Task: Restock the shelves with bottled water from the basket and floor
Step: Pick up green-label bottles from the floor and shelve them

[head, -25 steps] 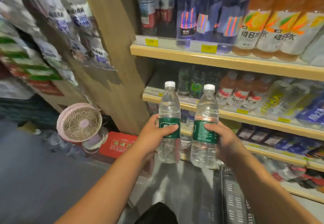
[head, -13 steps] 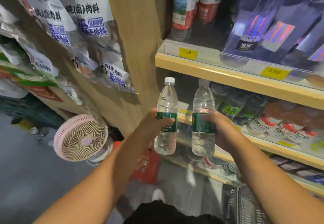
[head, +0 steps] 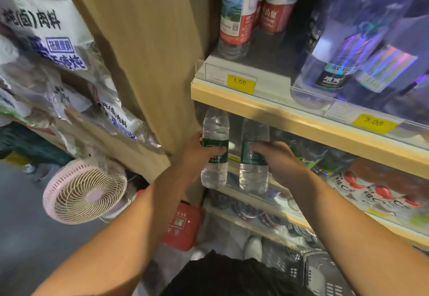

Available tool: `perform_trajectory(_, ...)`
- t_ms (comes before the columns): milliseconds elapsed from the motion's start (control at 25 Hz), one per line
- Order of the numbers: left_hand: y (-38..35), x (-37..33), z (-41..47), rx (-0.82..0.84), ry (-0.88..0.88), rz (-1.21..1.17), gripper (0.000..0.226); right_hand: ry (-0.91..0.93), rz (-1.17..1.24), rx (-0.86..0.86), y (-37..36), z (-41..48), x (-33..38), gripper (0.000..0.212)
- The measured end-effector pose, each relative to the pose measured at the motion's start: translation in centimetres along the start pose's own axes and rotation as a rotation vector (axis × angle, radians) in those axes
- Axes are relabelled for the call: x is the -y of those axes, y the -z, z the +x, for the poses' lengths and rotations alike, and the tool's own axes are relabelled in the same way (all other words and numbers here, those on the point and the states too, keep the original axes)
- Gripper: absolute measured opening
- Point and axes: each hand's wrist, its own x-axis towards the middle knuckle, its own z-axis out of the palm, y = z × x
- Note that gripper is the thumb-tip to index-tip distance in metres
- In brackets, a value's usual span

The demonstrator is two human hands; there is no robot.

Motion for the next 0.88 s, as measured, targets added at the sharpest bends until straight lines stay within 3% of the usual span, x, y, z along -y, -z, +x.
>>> perform_trajectory(80,-0.4,-0.5,1.1,-0.043,0.002,-0.046,0.039,-0.013,-0.101,-0.030,0.0,0.7,0.9,0.035)
perform_trajectory(240,-1.0,-0.6,3.2,-0.085,-0.086,-0.038,0.055,0.069,-0.083,0.063,0.3,1.8,2.0,0.011)
perform_trajectory(560,-1.0,-1.2,4.8,-0.131,-0.114,0.080,0.071,0.179,-0.136,-0.012,-0.7,4.1,0.9,0.019)
perform_trajectory(880,-1.3,-1.4,5.6,-0.107,-0.131,0.087,0.072,0.278,-0.143,-0.034,-1.3,4.7,-1.0,0.053)
